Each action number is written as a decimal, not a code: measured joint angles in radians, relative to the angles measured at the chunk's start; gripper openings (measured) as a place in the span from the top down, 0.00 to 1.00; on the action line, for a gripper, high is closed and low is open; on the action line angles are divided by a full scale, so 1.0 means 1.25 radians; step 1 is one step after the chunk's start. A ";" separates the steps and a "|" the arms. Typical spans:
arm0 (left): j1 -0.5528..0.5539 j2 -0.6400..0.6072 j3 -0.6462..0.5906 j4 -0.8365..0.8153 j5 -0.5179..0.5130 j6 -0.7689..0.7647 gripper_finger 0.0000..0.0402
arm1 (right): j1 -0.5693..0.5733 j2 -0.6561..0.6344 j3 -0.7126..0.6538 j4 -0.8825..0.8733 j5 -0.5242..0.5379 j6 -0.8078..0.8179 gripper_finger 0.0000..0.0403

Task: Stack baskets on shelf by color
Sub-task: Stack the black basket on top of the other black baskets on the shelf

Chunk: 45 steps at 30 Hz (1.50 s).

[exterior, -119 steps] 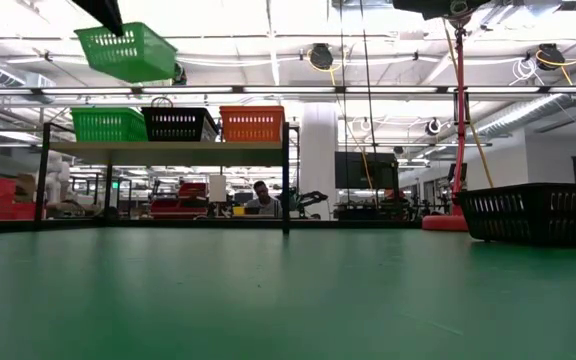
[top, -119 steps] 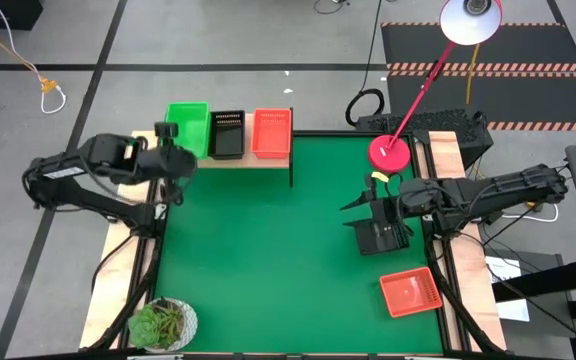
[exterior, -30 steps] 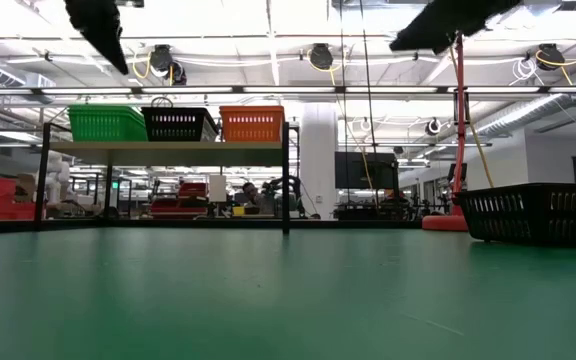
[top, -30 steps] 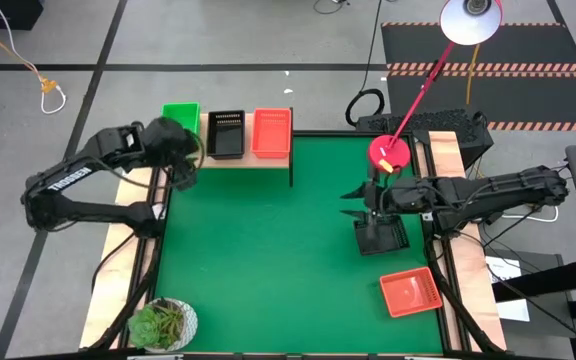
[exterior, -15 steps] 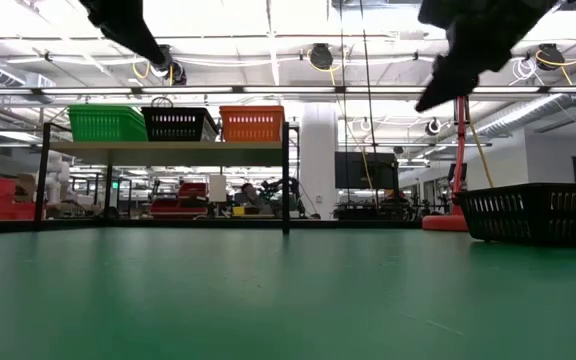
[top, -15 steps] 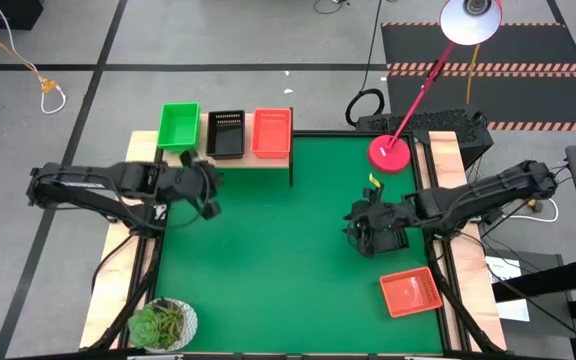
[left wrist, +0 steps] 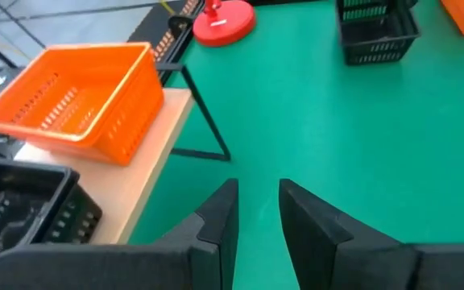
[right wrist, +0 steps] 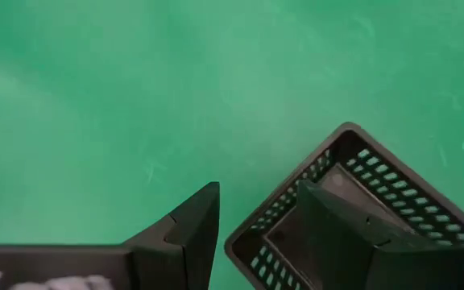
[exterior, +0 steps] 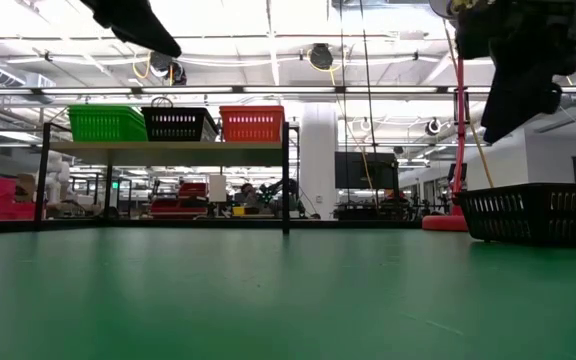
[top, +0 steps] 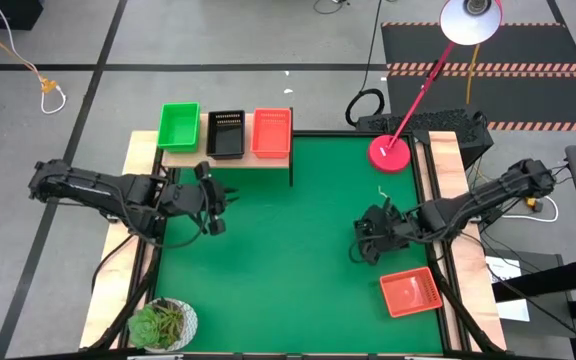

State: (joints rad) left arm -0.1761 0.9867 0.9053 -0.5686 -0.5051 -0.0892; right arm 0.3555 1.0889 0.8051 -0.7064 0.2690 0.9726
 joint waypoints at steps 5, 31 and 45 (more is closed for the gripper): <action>-0.010 0.000 0.000 -0.001 0.005 0.013 0.77 | 0.005 0.021 -0.003 -0.008 0.037 0.066 0.59; -0.040 0.000 0.001 -0.003 0.007 0.034 0.77 | -0.022 0.215 -0.004 0.023 -0.028 0.084 0.81; -0.040 0.000 0.001 -0.003 0.007 0.029 0.77 | -0.015 0.215 0.083 0.029 0.001 -0.046 0.98</action>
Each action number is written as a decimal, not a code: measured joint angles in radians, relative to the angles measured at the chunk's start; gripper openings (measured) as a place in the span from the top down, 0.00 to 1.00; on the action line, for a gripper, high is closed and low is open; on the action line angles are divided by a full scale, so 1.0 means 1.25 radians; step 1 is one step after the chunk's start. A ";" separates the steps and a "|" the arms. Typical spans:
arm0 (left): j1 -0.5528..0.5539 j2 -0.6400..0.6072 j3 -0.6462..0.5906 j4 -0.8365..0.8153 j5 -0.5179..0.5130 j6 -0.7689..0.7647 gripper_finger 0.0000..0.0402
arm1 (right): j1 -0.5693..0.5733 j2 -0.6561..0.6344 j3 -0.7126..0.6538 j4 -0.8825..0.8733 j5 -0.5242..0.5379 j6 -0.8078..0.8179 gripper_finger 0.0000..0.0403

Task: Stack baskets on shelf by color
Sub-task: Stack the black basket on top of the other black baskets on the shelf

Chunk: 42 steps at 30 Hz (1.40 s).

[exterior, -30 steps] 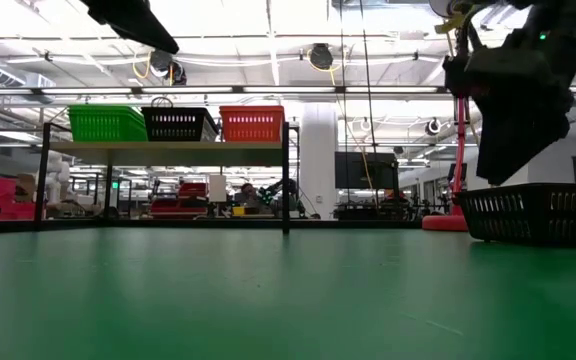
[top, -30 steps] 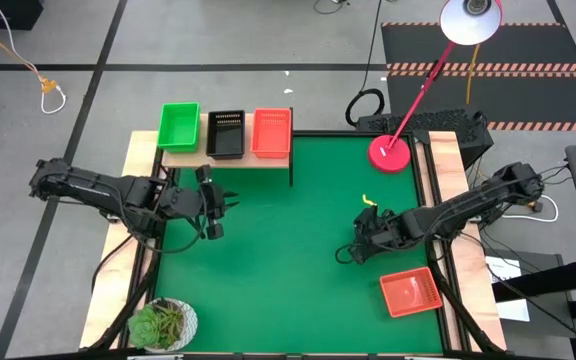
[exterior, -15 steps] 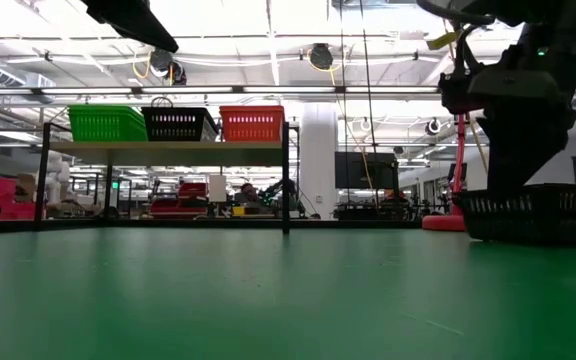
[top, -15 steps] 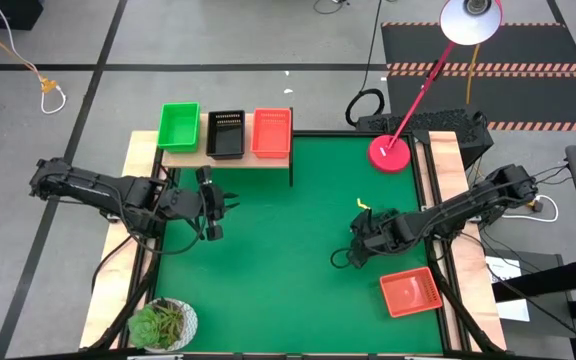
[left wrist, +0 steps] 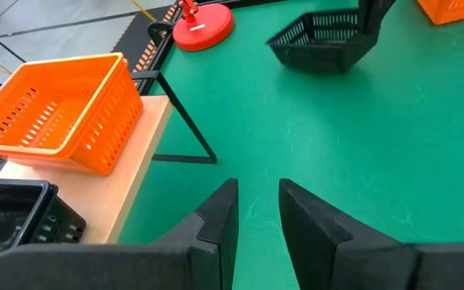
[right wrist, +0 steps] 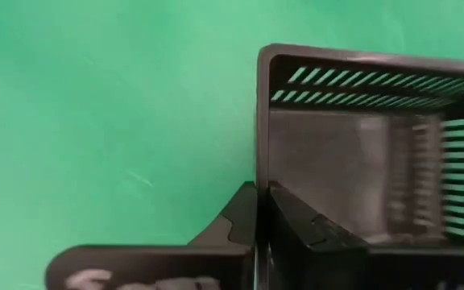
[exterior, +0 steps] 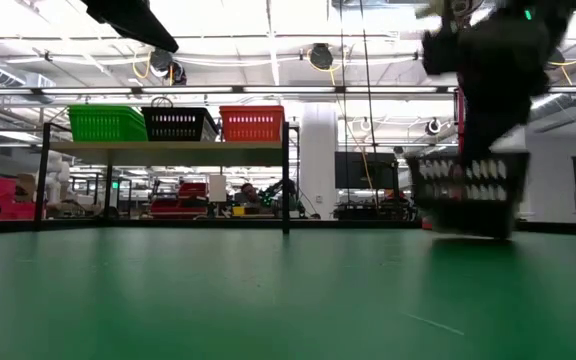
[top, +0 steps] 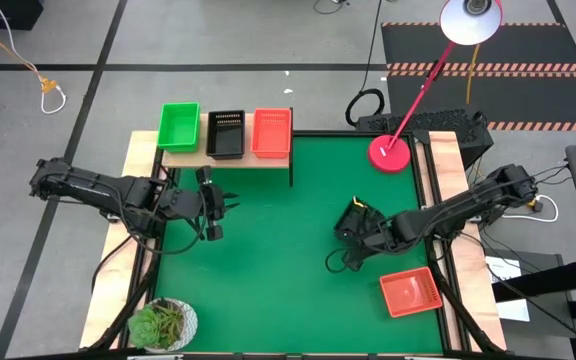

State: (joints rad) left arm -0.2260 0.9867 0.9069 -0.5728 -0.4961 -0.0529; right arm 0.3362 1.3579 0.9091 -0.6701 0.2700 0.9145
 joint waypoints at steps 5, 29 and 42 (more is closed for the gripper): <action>0.000 0.000 0.000 0.000 0.000 0.000 0.77 | 0.017 0.000 0.097 -0.002 0.048 -0.096 0.98; -0.006 -0.022 0.000 -0.101 0.060 -0.081 0.77 | -0.018 0.199 0.626 -0.012 0.139 -0.683 0.98; -0.090 -0.105 0.000 -0.214 0.014 -0.189 0.77 | -0.144 0.386 0.937 0.002 0.116 -0.892 0.98</action>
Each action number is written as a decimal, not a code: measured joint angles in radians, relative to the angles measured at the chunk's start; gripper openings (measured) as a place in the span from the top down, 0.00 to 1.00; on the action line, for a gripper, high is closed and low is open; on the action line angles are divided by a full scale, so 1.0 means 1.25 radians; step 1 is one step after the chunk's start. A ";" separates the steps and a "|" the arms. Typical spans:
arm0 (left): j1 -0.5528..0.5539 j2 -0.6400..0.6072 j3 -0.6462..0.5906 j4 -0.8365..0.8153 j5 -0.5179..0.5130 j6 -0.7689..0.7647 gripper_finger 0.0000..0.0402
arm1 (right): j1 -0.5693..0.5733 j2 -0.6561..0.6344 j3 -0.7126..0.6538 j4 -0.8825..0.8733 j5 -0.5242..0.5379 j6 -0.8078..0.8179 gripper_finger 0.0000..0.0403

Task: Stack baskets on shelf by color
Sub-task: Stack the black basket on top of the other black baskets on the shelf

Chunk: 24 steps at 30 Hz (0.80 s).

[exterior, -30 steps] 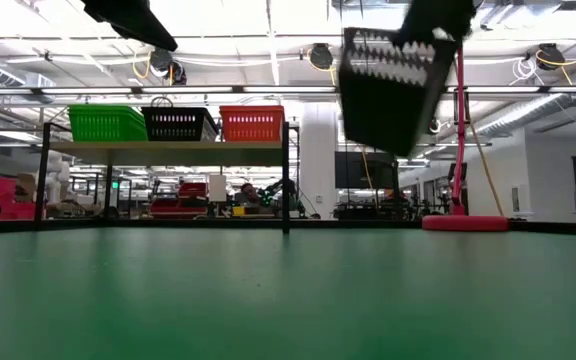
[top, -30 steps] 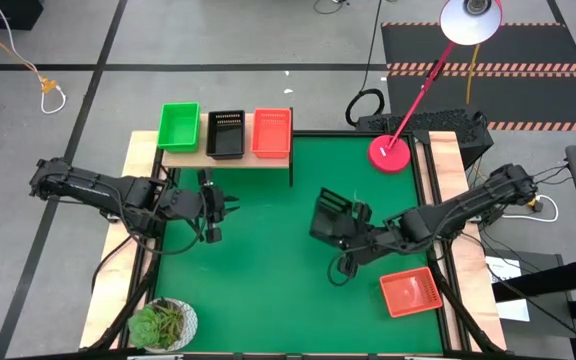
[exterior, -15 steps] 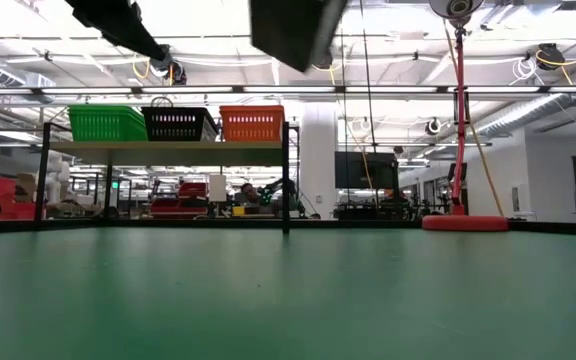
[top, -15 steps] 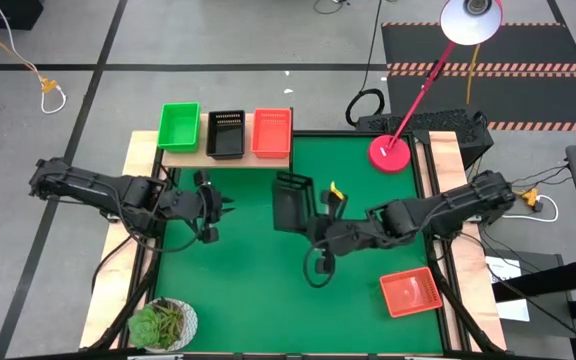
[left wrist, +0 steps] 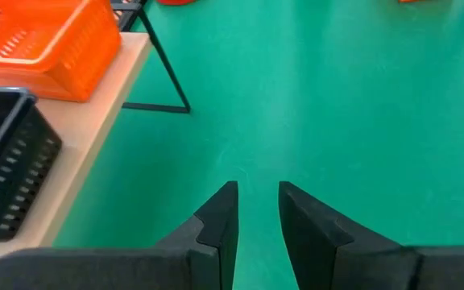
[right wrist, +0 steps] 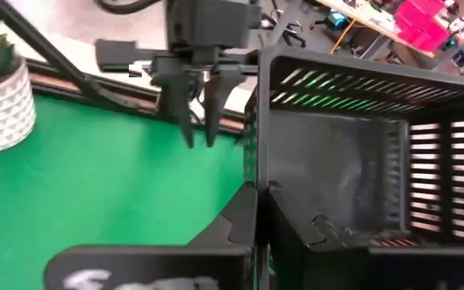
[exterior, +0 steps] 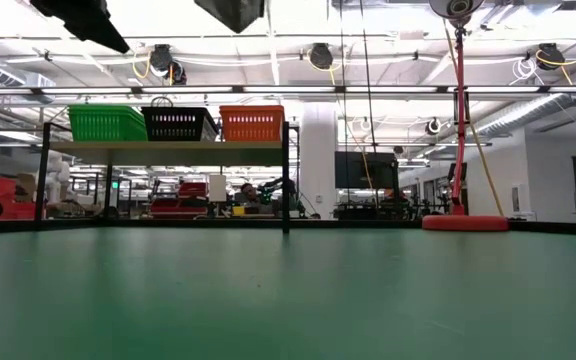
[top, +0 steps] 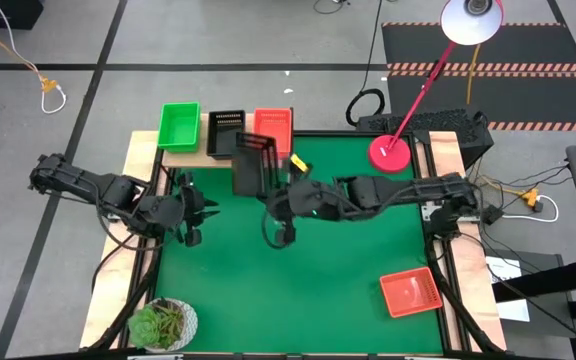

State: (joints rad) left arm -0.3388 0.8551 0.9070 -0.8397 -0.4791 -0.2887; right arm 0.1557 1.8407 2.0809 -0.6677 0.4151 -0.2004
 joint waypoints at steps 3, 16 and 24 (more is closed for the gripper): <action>-0.018 -0.003 0.000 -0.009 -0.029 -0.005 0.77 | -0.040 0.035 0.053 0.019 -0.043 -0.030 0.98; -0.038 -0.047 -0.060 -0.027 -0.091 0.004 0.77 | -0.194 0.100 0.113 0.123 -0.190 -0.089 0.97; -0.038 -0.146 -0.100 -0.021 -0.120 -0.023 0.77 | -0.270 0.121 0.113 0.157 -0.252 -0.114 0.97</action>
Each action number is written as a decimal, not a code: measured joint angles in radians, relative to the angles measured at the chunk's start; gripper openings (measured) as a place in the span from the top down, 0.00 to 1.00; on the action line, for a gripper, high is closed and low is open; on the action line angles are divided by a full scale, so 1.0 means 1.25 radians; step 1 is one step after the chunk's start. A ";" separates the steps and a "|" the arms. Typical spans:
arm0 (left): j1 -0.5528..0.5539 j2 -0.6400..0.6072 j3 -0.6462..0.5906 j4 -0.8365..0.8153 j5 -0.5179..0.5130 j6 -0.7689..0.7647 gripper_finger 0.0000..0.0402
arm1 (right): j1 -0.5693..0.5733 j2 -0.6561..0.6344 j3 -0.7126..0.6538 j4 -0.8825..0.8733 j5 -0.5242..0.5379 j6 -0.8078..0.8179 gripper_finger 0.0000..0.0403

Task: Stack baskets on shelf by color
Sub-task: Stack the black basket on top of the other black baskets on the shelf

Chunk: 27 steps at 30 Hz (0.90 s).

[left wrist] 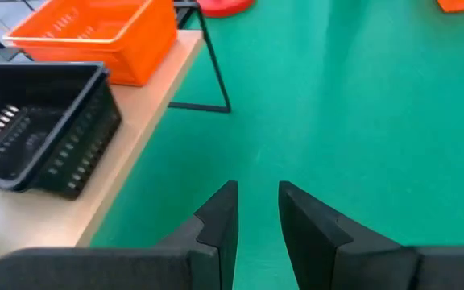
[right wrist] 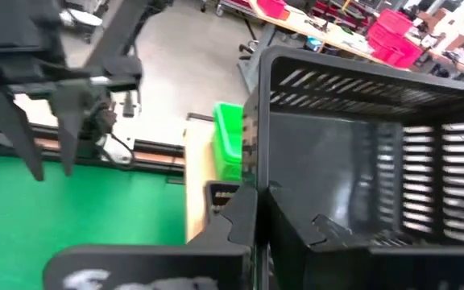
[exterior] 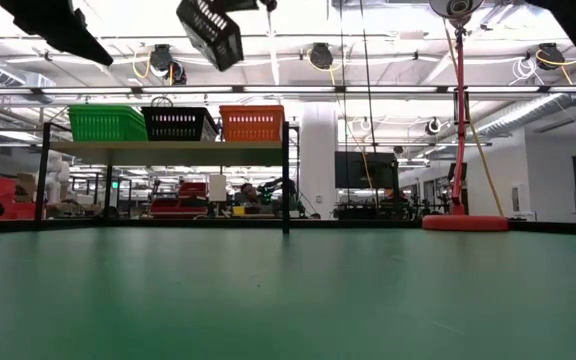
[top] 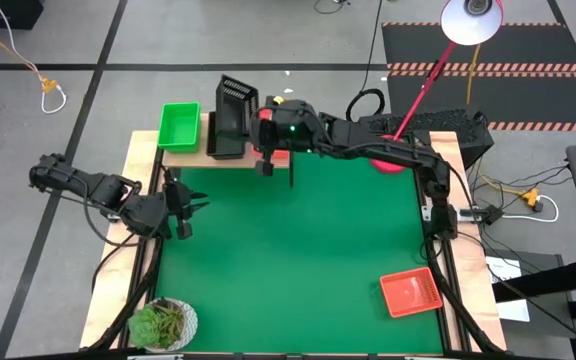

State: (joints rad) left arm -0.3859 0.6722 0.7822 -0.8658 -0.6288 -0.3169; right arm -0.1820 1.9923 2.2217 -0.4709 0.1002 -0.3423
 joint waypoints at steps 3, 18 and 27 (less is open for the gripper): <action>0.000 -0.021 -0.007 0.002 -0.011 0.000 0.77 | -0.020 0.013 -0.007 0.022 -0.007 -0.004 0.97; 0.001 -0.020 -0.023 0.002 -0.079 -0.001 0.77 | -0.043 0.150 -0.009 0.100 -0.058 -0.035 0.97; 0.001 -0.020 -0.023 0.002 -0.084 -0.021 0.77 | -0.055 0.173 -0.010 0.097 -0.057 -0.036 0.97</action>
State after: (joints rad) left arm -0.3847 0.6476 0.7536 -0.8631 -0.7341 -0.3436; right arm -0.2508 2.2089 2.2093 -0.3493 0.0292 -0.3870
